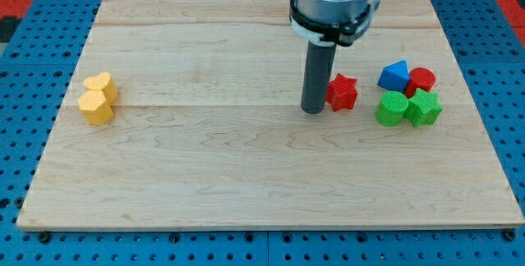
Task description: Point at the blue triangle
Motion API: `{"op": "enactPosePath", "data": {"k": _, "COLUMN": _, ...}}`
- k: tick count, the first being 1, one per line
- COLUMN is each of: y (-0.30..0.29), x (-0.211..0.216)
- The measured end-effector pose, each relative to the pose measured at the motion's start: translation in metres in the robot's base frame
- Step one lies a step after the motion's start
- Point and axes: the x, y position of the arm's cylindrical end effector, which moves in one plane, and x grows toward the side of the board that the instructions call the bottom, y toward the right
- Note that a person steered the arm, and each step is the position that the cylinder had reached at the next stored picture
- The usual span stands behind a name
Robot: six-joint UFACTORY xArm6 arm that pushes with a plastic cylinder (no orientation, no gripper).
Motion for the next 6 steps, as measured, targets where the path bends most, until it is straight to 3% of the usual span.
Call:
{"op": "enactPosePath", "data": {"k": 2, "y": 0.063, "x": -0.014}}
{"op": "enactPosePath", "data": {"k": 3, "y": 0.072, "x": -0.024}}
{"op": "enactPosePath", "data": {"k": 4, "y": 0.042, "x": -0.043}}
{"op": "enactPosePath", "data": {"k": 5, "y": 0.033, "x": -0.084}}
{"op": "enactPosePath", "data": {"k": 6, "y": 0.082, "x": -0.096}}
